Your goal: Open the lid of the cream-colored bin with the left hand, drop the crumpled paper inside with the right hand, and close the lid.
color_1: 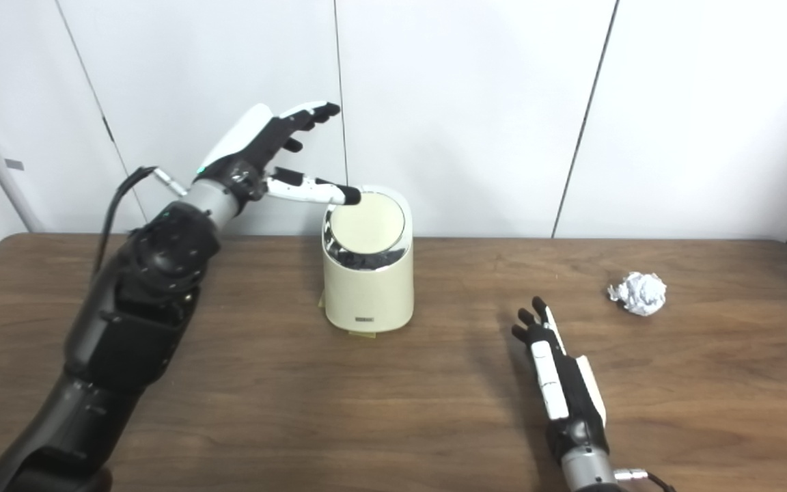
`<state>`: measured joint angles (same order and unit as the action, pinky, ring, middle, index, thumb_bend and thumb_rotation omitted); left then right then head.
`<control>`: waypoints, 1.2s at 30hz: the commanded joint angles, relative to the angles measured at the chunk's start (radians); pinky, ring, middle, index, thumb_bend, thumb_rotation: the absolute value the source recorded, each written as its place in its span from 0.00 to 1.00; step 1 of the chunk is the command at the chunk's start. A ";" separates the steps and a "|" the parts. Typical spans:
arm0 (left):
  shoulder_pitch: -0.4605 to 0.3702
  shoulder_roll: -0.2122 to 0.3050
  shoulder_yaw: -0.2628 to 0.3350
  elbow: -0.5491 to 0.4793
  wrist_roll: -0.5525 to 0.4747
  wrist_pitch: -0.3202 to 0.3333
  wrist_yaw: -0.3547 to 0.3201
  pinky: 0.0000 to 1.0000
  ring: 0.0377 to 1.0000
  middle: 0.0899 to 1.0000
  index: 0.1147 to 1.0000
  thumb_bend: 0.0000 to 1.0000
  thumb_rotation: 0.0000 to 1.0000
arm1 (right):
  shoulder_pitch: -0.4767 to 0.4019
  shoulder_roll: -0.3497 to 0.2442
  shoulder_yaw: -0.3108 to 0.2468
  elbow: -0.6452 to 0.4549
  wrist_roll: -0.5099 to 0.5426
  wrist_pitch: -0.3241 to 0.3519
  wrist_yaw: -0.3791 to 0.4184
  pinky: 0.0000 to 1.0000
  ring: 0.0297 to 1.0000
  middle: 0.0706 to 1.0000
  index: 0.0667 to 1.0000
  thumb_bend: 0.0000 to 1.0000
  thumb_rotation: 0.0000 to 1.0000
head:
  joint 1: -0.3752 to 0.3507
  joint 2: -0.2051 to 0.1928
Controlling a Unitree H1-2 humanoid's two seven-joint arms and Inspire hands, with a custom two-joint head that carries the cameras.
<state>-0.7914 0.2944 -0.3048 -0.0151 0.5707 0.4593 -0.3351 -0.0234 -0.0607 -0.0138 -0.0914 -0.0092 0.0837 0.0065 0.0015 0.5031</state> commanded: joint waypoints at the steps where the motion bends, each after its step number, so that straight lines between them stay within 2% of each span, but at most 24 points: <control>1: -0.073 0.013 -0.020 0.015 0.054 -0.018 0.009 0.81 0.92 0.92 0.91 0.92 0.32 | -0.011 0.003 0.002 -0.011 -0.003 -0.002 0.001 1.00 0.91 0.94 1.00 0.52 1.00 | -0.001 0.001; 7: -0.106 0.003 -0.072 0.120 0.104 -0.069 0.039 0.82 0.94 0.93 0.91 0.92 0.30 | -0.007 0.009 0.008 -0.022 -0.016 0.005 -0.003 1.00 0.91 0.94 1.00 0.54 1.00 | -0.002 0.005; 11: -0.124 -0.002 -0.092 0.167 0.131 -0.095 0.041 0.88 0.96 0.94 0.92 0.91 0.28 | -0.005 0.013 0.009 -0.036 -0.021 0.021 -0.003 1.00 0.91 0.94 1.00 0.52 1.00 | -0.002 0.009; 19: -0.150 -0.012 -0.120 0.267 0.176 -0.149 0.071 0.84 0.94 0.95 0.91 0.91 0.26 | -0.005 0.019 0.011 -0.048 -0.021 0.037 -0.003 1.00 0.91 0.95 1.00 0.53 1.00 | -0.001 0.013; 25: -0.150 -0.018 -0.141 0.315 0.218 -0.177 0.100 0.83 0.90 0.90 0.90 0.90 0.26 | -0.010 0.018 0.015 -0.045 -0.039 0.033 -0.009 1.00 0.91 0.95 1.00 0.54 1.00 | -0.005 0.014; 29: -0.145 -0.025 -0.155 0.347 0.239 -0.196 0.123 0.82 0.90 0.90 0.90 0.89 0.27 | -0.011 0.025 0.012 -0.045 -0.043 0.025 -0.016 1.00 0.91 0.95 1.00 0.54 1.00 | -0.008 0.017; 32: -0.145 -0.022 -0.178 0.373 0.266 -0.223 0.140 0.79 0.90 0.91 0.90 0.92 0.24 | -0.012 0.025 0.011 -0.046 -0.050 0.020 -0.021 1.00 0.91 0.94 1.00 0.54 1.00 | -0.009 0.019; 36: -0.142 -0.009 -0.213 0.391 0.306 -0.262 0.155 0.84 0.92 0.92 0.91 0.93 0.17 | -0.015 0.028 0.009 -0.047 -0.044 0.015 -0.021 1.00 0.91 0.94 1.00 0.55 1.00 | -0.014 0.022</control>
<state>-0.8898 0.2819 -0.4960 0.3665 0.8417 0.2321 -0.1899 -0.0202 -0.0393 -0.0052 -0.1142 -0.0571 0.1140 -0.0125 -0.0123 0.5246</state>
